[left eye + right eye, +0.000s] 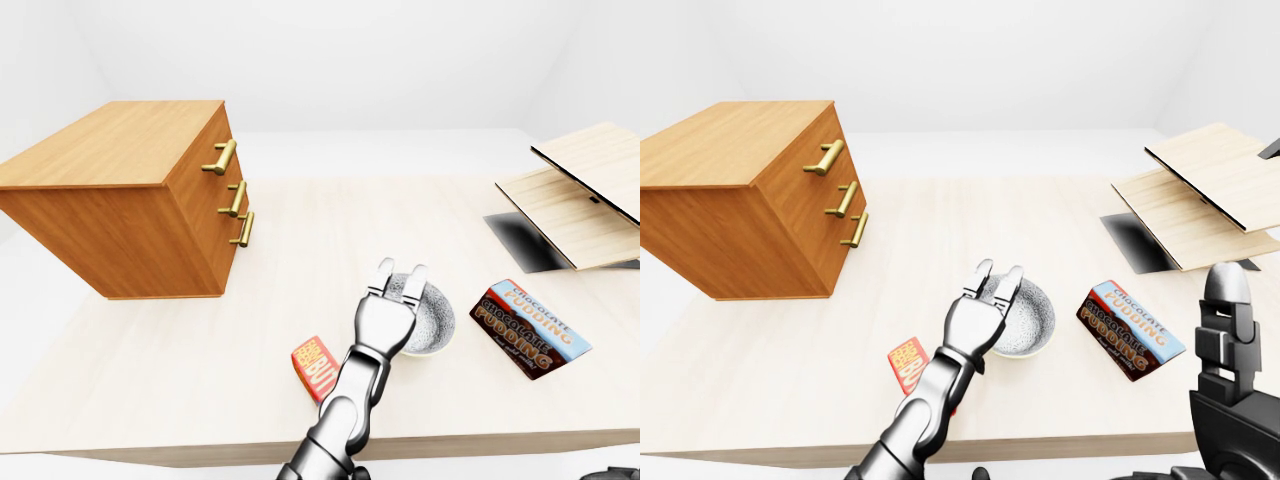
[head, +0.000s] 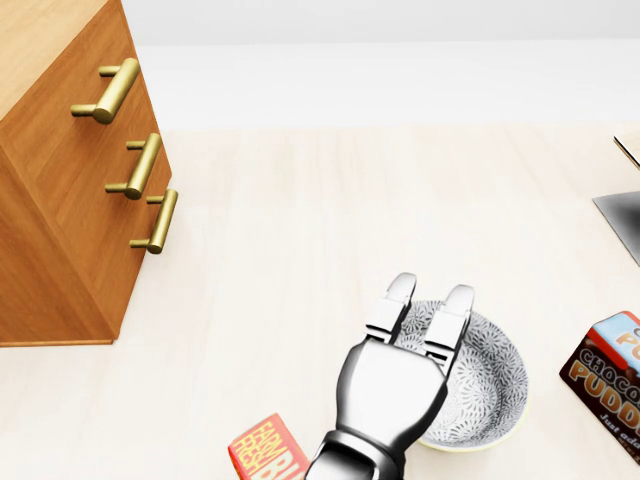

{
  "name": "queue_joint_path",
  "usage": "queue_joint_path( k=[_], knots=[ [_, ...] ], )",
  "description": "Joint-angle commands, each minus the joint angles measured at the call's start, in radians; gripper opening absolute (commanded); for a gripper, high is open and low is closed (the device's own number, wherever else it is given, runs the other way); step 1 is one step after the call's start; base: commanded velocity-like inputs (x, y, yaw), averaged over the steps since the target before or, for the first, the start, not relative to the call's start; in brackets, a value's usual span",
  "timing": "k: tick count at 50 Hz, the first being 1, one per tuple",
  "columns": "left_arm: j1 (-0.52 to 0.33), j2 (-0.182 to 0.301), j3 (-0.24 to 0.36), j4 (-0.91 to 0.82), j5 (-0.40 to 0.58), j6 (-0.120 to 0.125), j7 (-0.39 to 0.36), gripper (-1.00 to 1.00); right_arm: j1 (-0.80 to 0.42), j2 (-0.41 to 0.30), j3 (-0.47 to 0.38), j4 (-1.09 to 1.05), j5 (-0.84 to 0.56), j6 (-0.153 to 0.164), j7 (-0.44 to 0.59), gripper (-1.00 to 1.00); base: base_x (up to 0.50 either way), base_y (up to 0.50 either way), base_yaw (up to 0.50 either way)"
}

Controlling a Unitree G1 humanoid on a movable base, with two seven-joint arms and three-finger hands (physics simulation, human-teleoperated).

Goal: Close the top drawer of the cabinet and put the bowl on top of it.

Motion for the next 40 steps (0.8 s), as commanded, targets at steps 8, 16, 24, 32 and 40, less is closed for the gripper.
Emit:
queue_joint_path(
  k=[8,16,24,32,40],
  knots=[
    [-0.059,-0.019,0.051,0.099,-0.01,0.0,0.038,1.0,-0.006,0.002,0.002,0.0,-0.007,0.0,0.001,1.0,0.0,0.0,0.0],
    [-0.064,-0.021,0.054,0.134,-0.005,0.0,0.059,1.0,0.005,0.004,0.001,0.0,0.001,0.0,0.007,1.0,0.0,0.0,0.0],
    [-0.079,-0.028,0.064,0.17,-0.005,0.0,0.072,1.0,-0.001,-0.001,0.008,0.0,-0.006,0.0,-0.003,1.0,0.0,0.0,0.0],
    [-0.071,-0.036,0.052,0.185,0.007,0.0,0.082,1.0,-0.001,-0.002,-0.005,0.0,0.006,0.0,-0.002,1.0,0.0,0.0,0.0],
    [-0.062,-0.036,0.043,0.198,0.013,0.0,0.094,1.0,0.0,-0.004,-0.013,0.0,0.017,0.0,-0.002,1.0,0.0,0.0,0.0]
  ],
)
